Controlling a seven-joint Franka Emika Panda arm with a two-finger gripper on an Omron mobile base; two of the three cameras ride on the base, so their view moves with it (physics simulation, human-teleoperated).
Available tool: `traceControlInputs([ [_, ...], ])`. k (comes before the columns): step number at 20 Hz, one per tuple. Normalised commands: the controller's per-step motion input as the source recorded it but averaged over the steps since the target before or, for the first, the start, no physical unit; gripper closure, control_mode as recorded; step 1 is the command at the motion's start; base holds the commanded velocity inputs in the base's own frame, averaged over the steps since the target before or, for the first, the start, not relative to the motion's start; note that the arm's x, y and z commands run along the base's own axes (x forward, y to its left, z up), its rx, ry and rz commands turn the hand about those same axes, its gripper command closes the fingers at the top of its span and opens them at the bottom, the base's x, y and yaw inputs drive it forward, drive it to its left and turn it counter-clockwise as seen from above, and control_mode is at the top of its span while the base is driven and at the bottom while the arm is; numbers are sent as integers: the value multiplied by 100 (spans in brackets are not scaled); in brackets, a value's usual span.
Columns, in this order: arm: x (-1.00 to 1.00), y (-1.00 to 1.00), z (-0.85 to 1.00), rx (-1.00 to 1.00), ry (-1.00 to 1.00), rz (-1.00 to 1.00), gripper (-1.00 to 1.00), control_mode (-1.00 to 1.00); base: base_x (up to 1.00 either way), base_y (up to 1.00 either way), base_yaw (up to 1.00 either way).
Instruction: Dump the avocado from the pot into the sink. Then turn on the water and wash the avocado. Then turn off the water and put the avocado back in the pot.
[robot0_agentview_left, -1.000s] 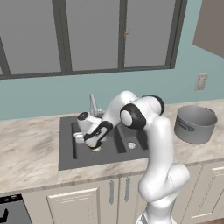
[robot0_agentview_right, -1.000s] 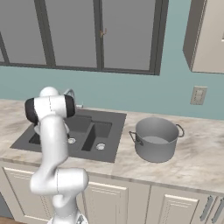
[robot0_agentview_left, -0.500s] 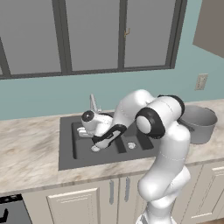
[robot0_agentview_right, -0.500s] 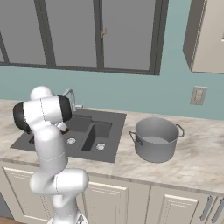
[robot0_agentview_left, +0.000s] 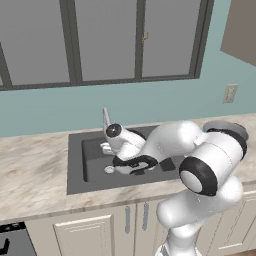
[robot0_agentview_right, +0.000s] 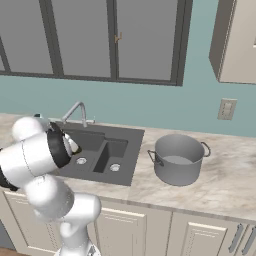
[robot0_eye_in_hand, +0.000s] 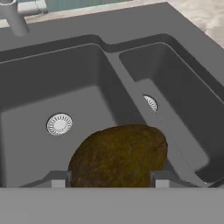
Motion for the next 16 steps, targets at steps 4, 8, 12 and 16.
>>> traceControlInputs([
  [4, -19, -64, 91, -3, 0, -7, 100, -100, 0, 0, 0],
  [8, -3, -68, 79, -6, 0, -7, 100, -100, 0, 0, 0],
  [12, 0, -83, 54, -6, 0, -6, 100, -100, 0, 0, 0],
  [16, 0, -96, 33, -3, 0, -5, 100, -100, 0, 0, 0],
])
